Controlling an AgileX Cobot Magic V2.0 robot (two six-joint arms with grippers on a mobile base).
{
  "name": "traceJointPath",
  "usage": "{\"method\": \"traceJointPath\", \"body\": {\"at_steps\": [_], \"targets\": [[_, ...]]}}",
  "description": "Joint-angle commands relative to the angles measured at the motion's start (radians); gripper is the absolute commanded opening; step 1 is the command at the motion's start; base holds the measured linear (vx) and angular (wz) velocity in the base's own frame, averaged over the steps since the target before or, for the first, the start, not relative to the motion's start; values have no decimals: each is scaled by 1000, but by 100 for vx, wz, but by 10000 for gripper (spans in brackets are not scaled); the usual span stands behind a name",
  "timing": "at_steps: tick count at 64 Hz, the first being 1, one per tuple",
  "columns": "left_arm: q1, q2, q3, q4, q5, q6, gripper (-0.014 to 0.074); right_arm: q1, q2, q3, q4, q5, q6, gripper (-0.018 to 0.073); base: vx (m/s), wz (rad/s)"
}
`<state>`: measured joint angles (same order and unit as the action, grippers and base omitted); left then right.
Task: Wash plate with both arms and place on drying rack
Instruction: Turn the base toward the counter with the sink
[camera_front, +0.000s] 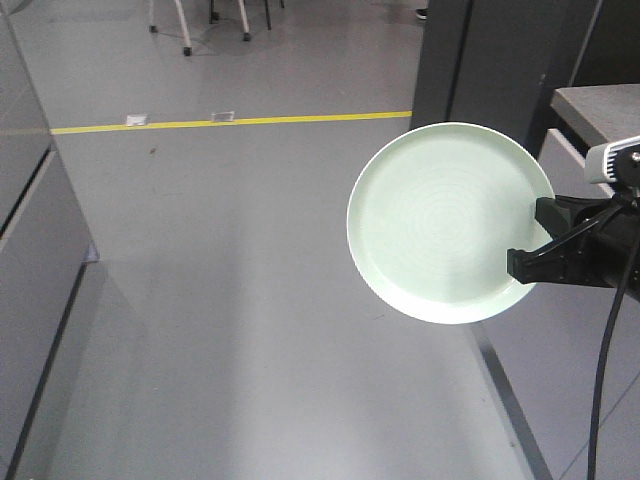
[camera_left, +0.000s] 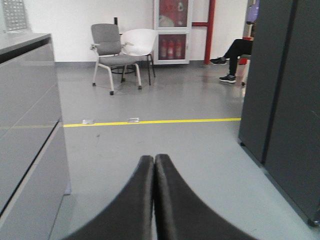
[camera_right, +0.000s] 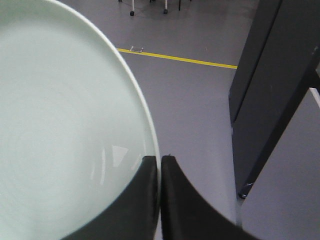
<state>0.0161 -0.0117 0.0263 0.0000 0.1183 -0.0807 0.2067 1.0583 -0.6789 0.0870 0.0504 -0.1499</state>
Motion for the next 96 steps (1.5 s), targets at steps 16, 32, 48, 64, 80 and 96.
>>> {"method": "traceJointPath", "body": {"at_steps": [16, 32, 48, 64, 80, 96], "targets": [[-4, -16, 16, -6, -70, -5, -6, -5, -19, -28, 0, -80, 0, -10, 9, -33], [-4, -16, 16, -6, -70, -5, -6, -5, -19, -28, 0, -80, 0, -10, 10, -41], [-4, -16, 16, -6, -70, -5, -6, -5, -19, -28, 0, -80, 0, -10, 11, -44], [-4, -16, 16, -6, -70, -5, -6, -5, -19, -28, 0, -80, 0, -10, 11, -43], [-4, -16, 16, -6, -70, -5, -6, -5, -19, -28, 0, -80, 0, -10, 9, -37], [-4, -16, 16, -6, -70, -5, -6, -5, -19, -28, 0, -80, 0, -10, 8, -32]]}}
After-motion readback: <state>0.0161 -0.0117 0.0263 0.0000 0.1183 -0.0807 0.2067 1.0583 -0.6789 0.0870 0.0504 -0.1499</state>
